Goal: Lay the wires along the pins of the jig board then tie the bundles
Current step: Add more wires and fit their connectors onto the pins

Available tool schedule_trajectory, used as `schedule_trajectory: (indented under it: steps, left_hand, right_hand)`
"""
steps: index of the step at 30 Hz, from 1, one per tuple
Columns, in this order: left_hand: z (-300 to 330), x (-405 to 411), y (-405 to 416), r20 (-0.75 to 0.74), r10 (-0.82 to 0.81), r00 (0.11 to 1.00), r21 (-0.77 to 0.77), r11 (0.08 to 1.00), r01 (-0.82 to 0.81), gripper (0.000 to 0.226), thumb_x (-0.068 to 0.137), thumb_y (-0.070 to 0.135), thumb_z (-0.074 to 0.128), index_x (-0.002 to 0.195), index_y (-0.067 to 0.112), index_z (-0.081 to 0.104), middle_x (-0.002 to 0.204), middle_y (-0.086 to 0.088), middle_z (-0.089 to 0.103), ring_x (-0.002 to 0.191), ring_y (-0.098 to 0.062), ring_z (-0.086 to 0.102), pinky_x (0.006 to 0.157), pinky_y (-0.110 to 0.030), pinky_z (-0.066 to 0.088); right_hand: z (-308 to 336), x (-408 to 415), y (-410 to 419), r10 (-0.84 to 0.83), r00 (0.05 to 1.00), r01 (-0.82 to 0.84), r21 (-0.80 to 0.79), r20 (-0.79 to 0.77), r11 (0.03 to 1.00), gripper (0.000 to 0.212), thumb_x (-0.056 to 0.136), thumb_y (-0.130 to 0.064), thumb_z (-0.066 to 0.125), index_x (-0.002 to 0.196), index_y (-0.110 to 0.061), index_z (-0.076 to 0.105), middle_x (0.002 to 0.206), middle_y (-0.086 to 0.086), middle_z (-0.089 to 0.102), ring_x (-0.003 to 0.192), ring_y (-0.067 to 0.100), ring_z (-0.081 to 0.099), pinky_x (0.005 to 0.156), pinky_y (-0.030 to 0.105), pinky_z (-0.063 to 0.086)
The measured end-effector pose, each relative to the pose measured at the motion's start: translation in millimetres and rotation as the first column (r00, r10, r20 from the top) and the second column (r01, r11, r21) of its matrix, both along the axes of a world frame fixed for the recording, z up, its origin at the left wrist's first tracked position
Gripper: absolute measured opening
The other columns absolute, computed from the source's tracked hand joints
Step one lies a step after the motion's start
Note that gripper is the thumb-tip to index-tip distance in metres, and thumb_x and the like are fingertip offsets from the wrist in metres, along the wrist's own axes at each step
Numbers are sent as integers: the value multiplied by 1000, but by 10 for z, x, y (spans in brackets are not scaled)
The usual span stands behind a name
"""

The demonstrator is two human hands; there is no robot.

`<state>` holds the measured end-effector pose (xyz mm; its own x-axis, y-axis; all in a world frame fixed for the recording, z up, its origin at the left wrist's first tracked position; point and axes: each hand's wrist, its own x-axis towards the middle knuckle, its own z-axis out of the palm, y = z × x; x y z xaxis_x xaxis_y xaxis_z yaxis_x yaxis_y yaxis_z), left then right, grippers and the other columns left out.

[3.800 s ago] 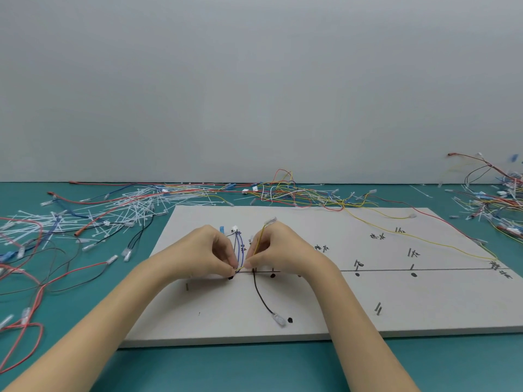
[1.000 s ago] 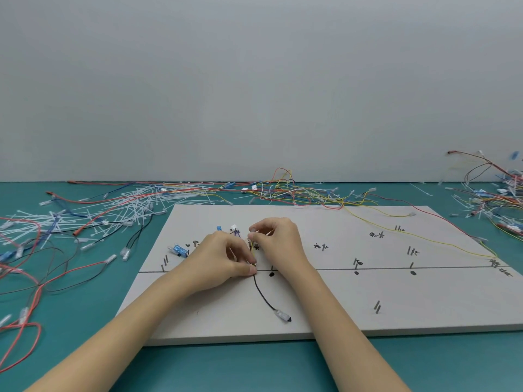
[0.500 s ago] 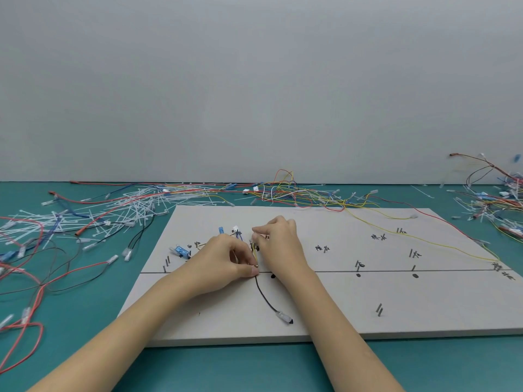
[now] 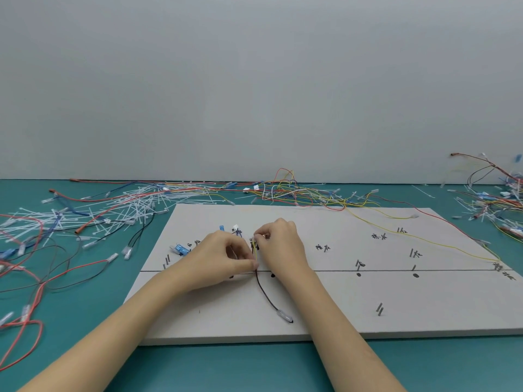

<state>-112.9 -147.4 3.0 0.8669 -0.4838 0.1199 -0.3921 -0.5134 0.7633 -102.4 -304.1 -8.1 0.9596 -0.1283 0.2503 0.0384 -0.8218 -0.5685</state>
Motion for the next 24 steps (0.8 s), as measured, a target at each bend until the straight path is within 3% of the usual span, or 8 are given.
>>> schedule_trajectory:
  steps: [7, 11, 13, 15, 19, 24]
  left_hand:
    - [84, 60, 90, 53, 100, 994, -66, 993, -96, 22, 80, 18, 75, 64, 32, 72, 73, 8, 70, 59, -5, 55, 58, -18, 44]
    - [150, 132, 217, 74, 165, 984, -77, 984, -159, 16, 79, 16, 76, 68, 27, 74, 81, 4, 71, 65, -6, 55, 60, -13, 43]
    - [184, 172, 288, 82, 191, 978, -55, 981, -187, 15, 80, 15, 75, 70, 27, 74, 82, 4, 72, 66, -5, 55, 64, -17, 44]
    - [219, 217, 376, 85, 223, 971, -18, 975, -222, 15, 80, 16, 74, 70, 26, 74, 78, 6, 72, 64, -6, 55, 66, -24, 46]
    - [245, 330, 632, 35, 293, 956, 122, 948, -295, 14, 82, 15, 69, 74, 26, 73, 72, 6, 70, 62, -5, 59, 60, -23, 44]
    - [155, 484, 908, 23, 439, 898, 357, 836, -417, 10, 89, 16, 57, 87, 19, 67, 90, 1, 66, 80, -18, 60, 68, -29, 43]
  right_hand:
    - [-24, -24, 1, 14, 1000, -14, -17, -9, 1000, 22, 94, -22, 51, 104, -21, 70, 110, 3, 56, 114, 22, 40, 81, 35, 44]
    - [-16, -27, -7, 25, 999, -25, 5, -20, 1000, 23, 95, -22, 50, 108, -21, 69, 112, 3, 57, 114, 21, 41, 87, 37, 45]
    - [-17, -29, -10, 37, 999, -37, 11, -22, 999, 24, 96, -21, 50, 112, -20, 68, 113, 4, 57, 115, 21, 41, 89, 37, 45]
    - [-13, -35, -8, 49, 999, -48, 32, -19, 998, 26, 96, -17, 49, 116, -19, 66, 115, 4, 56, 116, 21, 42, 90, 37, 44]
    - [18, -49, -4, 59, 998, -58, 82, 0, 995, 37, 94, -6, 40, 123, -14, 61, 120, 7, 57, 119, 23, 42, 92, 39, 44]
    - [16, -63, -2, 53, 998, -54, 114, 17, 992, 37, 92, -4, 37, 118, -13, 62, 118, 7, 58, 118, 22, 42, 93, 39, 43]
